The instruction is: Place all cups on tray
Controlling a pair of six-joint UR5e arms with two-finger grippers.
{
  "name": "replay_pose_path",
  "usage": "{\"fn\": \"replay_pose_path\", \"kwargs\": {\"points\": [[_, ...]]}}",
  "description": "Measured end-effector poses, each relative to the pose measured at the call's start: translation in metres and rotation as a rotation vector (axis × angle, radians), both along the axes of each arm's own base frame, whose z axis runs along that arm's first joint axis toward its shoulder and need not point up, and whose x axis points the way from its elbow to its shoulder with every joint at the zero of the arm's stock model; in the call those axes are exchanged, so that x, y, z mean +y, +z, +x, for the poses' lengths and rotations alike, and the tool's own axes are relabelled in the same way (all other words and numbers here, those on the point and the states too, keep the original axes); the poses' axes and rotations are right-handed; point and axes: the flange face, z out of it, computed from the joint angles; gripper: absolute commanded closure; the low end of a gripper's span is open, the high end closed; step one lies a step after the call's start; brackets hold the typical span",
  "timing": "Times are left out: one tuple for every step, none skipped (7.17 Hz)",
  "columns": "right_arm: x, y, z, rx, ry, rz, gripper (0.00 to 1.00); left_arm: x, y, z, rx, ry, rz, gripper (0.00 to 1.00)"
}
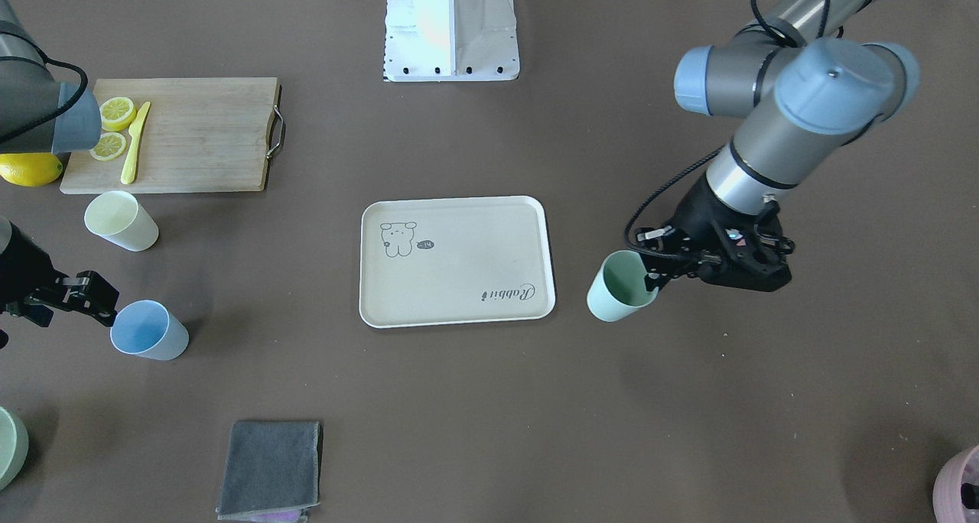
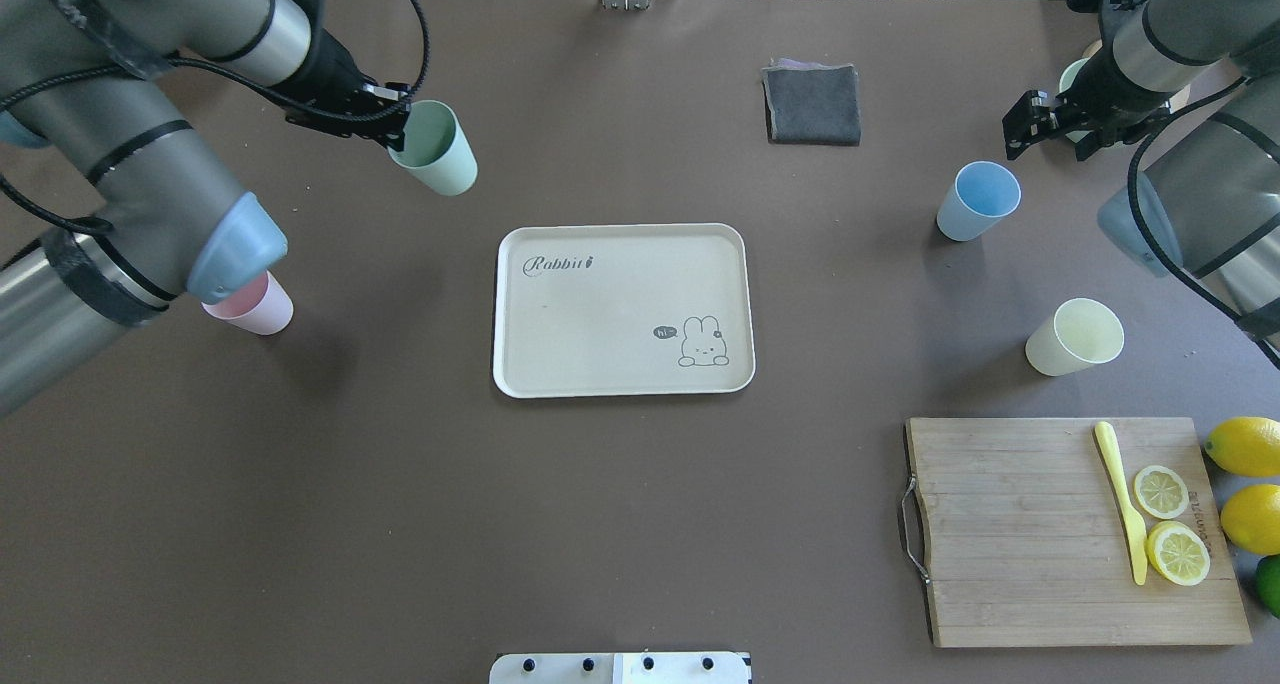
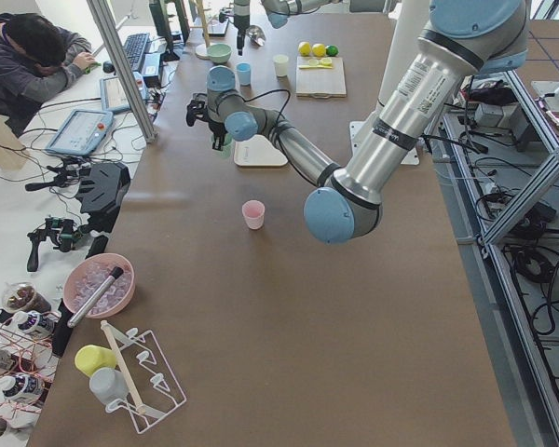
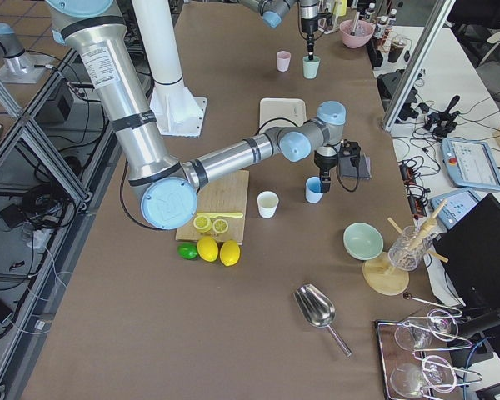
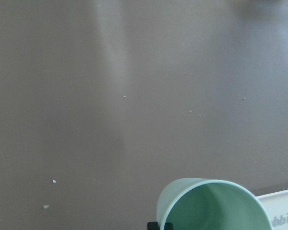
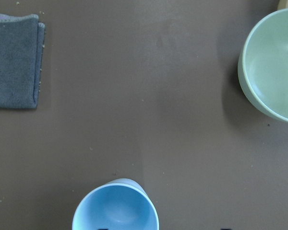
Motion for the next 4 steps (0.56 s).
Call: {"fn": "replay_pose_path", "kwargs": {"points": [[-0.006, 0.009, -0.005, -0.003, -0.002, 0.005, 0.2, 0.018, -0.014, 0.036, -0.002, -0.009, -0.003, 1.0], [-0.008, 0.017, -0.01, -0.006, -0.007, 0.008, 0.19, 0.037, -0.018, 0.069, -0.017, -0.019, 0.001, 1.0], [-0.009, 0.02, -0.013, -0.007, -0.011, 0.008, 0.19, 0.052, -0.018, 0.097, -0.037, -0.028, 0.006, 1.0], [-0.008, 0.021, -0.016, -0.008, -0.015, 0.008, 0.19, 0.058, -0.015, 0.118, -0.057, -0.035, 0.004, 1.0]]}}
